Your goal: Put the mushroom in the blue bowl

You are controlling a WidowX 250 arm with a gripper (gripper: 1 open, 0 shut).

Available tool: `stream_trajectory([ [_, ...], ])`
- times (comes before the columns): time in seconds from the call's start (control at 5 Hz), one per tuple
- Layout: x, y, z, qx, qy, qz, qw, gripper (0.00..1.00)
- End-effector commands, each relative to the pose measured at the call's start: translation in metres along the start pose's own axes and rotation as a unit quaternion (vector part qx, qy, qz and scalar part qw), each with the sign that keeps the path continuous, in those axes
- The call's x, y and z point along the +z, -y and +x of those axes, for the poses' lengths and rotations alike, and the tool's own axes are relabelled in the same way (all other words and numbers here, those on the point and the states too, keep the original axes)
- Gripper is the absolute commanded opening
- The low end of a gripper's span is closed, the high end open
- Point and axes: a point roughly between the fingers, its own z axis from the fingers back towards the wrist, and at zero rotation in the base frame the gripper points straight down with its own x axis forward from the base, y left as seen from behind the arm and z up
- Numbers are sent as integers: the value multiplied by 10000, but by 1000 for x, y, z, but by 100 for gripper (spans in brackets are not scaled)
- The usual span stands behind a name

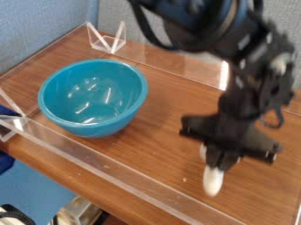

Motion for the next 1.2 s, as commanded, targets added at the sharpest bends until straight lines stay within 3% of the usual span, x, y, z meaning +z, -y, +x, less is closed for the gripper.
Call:
stream_trajectory([
  [0.0,47,-11,26,191,503,-60,9985,0],
  [0.2,77,-44,41,554,706,103,9959,0],
  [0.4,85,-95,46,1345,764,378,9872,0],
  [0.6,77,-134,49,1861,692,590,9783,0],
  [0.8,64,-164,48,2088,621,885,9720,0],
  [1.0,52,-178,46,2197,532,1041,9685,0],
])
